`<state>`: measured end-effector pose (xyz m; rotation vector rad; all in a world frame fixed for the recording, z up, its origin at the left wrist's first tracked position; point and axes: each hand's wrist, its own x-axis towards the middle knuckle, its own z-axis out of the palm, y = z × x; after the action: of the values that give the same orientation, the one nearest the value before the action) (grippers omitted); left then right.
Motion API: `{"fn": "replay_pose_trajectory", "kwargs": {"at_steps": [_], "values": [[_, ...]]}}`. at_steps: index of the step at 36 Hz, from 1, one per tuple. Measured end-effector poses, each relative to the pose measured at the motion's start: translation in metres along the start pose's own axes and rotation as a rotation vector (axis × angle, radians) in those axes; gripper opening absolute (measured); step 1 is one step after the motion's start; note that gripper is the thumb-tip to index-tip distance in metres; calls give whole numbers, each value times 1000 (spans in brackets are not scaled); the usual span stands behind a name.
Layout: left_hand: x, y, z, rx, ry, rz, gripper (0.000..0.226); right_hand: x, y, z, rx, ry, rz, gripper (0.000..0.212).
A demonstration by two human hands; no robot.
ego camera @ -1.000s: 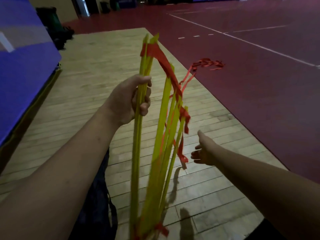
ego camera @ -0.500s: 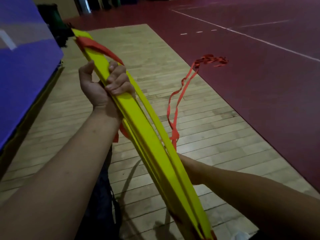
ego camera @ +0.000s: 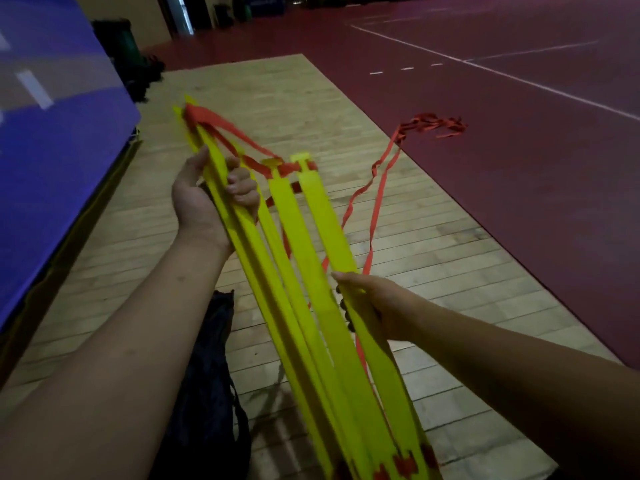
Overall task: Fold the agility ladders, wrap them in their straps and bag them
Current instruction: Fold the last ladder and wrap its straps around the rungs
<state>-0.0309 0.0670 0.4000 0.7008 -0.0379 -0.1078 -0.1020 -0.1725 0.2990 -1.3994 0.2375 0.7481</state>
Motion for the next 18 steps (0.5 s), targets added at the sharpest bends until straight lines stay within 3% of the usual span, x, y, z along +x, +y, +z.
{"fn": "replay_pose_trajectory", "kwargs": {"at_steps": [4,6,8,11,18], "values": [[-2,-16,-2,464,204,-46,28,-7,-23,-3,24,64,-97,52],[-1,-23,-2,612,245,-38,21,-16,-36,-4,49,27,-116,44],[0,-28,-8,691,311,-10,31,-23,-47,-6,84,-17,-153,43],[-2,-32,-14,697,380,-31,58,-32,-64,-8,88,-61,-228,53],[-13,-54,-6,564,327,-276,38,-56,-86,-10,91,-179,-295,32]]}}
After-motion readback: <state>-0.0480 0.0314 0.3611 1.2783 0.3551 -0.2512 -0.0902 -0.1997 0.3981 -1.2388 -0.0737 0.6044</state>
